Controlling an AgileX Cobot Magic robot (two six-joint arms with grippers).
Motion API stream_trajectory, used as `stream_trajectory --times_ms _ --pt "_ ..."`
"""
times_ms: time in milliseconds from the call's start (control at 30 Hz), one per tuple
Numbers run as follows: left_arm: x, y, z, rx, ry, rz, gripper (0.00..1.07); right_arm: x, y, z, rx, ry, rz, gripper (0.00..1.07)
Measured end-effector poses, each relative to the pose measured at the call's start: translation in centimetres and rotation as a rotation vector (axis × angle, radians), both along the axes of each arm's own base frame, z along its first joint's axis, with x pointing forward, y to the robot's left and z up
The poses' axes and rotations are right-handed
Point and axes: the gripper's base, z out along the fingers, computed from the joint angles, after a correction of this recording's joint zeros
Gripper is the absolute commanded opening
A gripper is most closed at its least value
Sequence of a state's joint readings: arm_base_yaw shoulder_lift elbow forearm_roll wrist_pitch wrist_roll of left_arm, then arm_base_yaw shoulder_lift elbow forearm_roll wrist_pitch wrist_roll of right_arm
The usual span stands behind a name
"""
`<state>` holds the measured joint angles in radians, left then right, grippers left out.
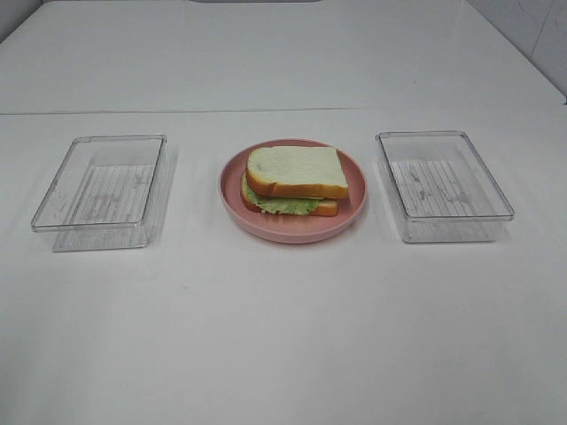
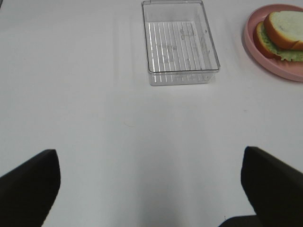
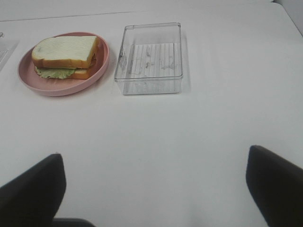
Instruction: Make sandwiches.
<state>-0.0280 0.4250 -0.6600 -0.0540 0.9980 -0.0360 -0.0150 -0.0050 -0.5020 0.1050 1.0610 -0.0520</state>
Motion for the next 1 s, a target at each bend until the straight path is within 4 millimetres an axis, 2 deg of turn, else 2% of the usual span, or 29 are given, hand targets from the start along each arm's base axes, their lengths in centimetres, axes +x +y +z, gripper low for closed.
stream_trajectory --times_ms 100,133,200,233,300,400,1000 --pt "-3.1 0.0 -1.3 -0.007 -0.095 -0.003 0.95 0.0 0.0 0.0 0.0 0.0 0.0 0.98" --pt "-3.1 0.0 -1.3 -0.007 -0.095 -0.003 0.95 0.0 0.0 0.0 0.0 0.0 0.0 0.98" --pt "-4.7 0.1 -2.2 -0.01 -0.149 -0.004 0.95 0.0 0.0 0.0 0.0 0.0 0.0 0.98" --pt "-4.7 0.1 -2.2 -0.01 -0.149 -0.004 0.95 0.0 0.0 0.0 0.0 0.0 0.0 0.98" --pt "-5.9 0.1 -3.1 -0.011 -0.196 -0.005 0.95 0.0 0.0 0.0 0.0 0.0 0.0 0.98" --pt "-6.6 0.1 -3.7 -0.008 -0.221 -0.007 0.95 0.0 0.0 0.0 0.0 0.0 0.0 0.98" --pt "-6.6 0.2 -3.8 0.015 -0.226 -0.012 0.95 0.0 0.0 0.0 0.0 0.0 0.0 0.98"
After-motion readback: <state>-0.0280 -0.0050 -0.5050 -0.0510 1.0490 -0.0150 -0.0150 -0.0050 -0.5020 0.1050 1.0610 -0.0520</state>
